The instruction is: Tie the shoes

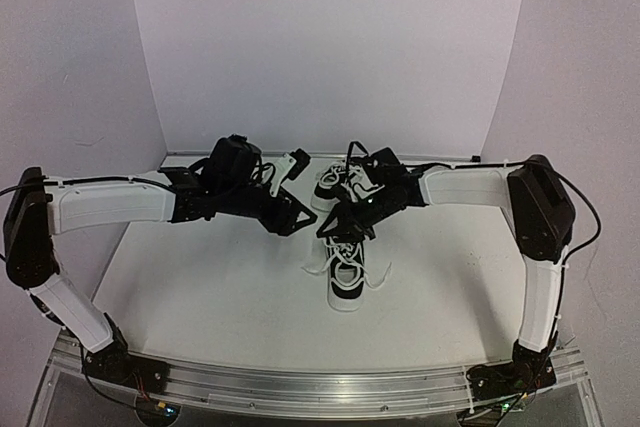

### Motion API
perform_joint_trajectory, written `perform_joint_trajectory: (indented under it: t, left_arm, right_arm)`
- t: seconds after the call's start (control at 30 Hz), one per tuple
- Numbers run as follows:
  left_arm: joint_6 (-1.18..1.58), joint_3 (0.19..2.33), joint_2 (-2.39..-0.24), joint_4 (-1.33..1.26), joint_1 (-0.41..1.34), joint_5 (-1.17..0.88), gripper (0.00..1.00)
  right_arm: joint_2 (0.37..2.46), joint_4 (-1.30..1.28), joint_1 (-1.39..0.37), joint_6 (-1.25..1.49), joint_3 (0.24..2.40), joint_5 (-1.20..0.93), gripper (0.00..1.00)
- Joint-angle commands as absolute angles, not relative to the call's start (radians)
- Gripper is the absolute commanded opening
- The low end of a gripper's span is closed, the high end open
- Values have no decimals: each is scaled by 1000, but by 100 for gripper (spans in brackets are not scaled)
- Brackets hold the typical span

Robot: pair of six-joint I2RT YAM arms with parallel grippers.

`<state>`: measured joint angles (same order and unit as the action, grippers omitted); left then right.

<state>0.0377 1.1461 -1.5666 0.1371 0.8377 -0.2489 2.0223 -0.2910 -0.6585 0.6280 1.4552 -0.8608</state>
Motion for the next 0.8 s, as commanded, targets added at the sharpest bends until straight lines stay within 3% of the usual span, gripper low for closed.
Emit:
perform_joint_trajectory:
  t: [0.0,0.17,0.4,0.77]
  left_arm:
    - [128,1131,-1571,90,803,-250,66]
    - [123,1149,-1598,88,793,-283,67]
    - [15,1212,-1661,123,791,-389,66]
    - [-176,1336,-1832,264,823,-495,65]
  right_arm:
    - [2025,-343,-683,610,1522,-870,45]
    - [1993,-469,-683,539,1590,-828,62]
    - [1897,-559,-646,473,1604,-774,66]
    - [1954,-636,-577,291,1560,-748,40]
